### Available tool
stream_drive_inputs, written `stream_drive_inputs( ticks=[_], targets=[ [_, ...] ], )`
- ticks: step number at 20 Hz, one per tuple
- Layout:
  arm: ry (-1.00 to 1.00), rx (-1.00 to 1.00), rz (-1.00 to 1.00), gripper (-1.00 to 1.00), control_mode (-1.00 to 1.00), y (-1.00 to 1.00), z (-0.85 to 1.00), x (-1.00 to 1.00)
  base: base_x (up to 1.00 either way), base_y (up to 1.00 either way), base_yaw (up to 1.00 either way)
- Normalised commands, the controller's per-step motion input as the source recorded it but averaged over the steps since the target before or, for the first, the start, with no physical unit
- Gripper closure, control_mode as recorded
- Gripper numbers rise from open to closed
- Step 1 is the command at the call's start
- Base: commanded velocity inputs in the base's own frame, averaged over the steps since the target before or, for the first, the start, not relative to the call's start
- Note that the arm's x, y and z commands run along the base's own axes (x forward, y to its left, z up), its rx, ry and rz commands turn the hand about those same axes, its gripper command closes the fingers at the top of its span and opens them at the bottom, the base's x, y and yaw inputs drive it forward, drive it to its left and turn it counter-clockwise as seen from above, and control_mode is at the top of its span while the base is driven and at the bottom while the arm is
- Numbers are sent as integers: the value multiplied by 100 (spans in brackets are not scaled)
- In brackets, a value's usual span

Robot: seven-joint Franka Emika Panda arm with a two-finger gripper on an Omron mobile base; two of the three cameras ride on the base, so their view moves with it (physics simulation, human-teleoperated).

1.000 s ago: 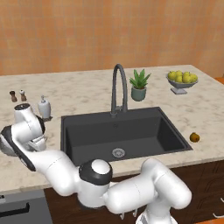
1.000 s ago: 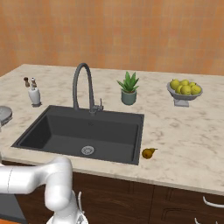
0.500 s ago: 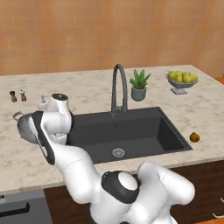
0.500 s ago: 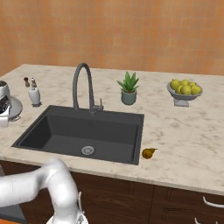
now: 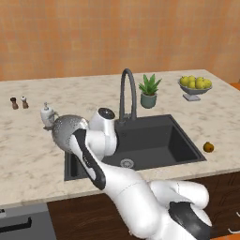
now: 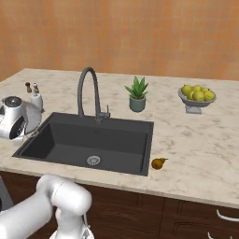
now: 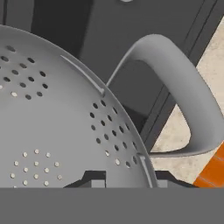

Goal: Put the colander in the sink, put the pear in the colander, and turn on the sink faucet and pour water over the colander.

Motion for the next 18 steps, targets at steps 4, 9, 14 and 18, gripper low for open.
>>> stream_drive_inputs(
  ticks=[4, 9, 14, 18],
  targets=[
    [15, -9, -32, 100, -100, -100, 55, 0, 0, 0, 0],
    [25, -8, -23, 100, -100, -100, 60, 0, 0, 0, 0],
    [32, -6, -3, 100, -100, -100, 54, -14, 0, 0, 0],
    [22, -4, 13, 100, -100, -87, 53, -52, 0, 0, 0]
  ],
)
